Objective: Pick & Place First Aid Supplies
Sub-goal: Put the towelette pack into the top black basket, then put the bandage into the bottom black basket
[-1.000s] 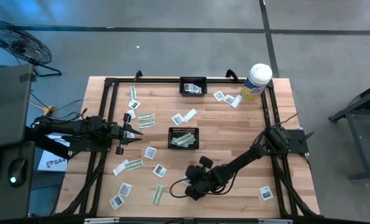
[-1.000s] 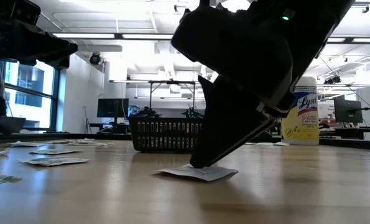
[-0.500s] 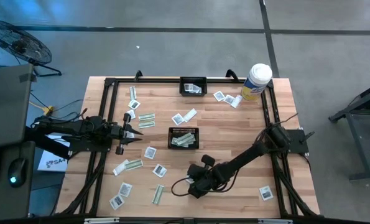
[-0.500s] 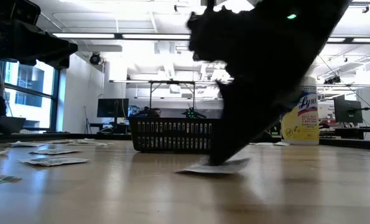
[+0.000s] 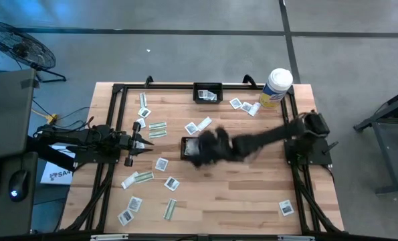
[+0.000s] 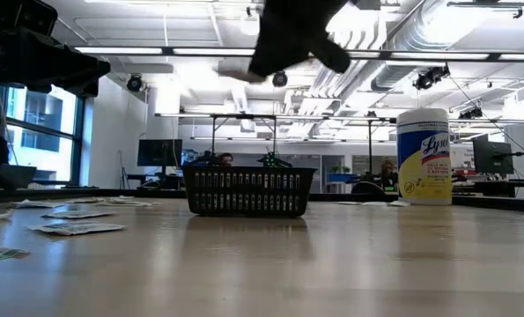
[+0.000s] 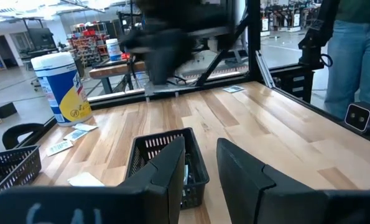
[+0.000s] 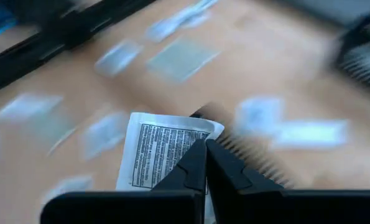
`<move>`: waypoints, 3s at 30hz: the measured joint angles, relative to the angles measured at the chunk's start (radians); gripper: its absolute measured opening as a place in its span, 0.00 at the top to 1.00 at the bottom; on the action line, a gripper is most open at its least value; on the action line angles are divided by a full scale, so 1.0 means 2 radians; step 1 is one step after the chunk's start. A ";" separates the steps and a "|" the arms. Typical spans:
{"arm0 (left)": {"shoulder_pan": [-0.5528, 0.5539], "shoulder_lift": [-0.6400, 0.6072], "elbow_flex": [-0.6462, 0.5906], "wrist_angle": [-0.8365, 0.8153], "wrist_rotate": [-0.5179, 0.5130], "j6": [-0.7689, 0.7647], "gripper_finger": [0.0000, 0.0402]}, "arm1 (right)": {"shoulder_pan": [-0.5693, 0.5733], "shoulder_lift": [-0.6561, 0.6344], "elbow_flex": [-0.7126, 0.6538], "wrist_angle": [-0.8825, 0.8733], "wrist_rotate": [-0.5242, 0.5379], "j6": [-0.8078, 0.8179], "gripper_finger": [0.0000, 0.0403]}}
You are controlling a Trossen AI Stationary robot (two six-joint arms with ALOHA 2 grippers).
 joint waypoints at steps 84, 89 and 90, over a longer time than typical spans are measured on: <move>0.000 0.000 0.000 0.000 0.000 0.000 0.77 | -0.402 -0.113 -0.324 -0.004 -0.173 -0.084 0.74; 0.000 0.000 0.000 0.000 0.000 0.000 0.77 | -0.420 -0.113 -0.341 0.002 -0.170 -0.086 0.73; 0.000 0.000 0.000 0.000 0.000 0.000 0.77 | -0.423 -0.113 -0.344 0.004 -0.170 -0.090 0.73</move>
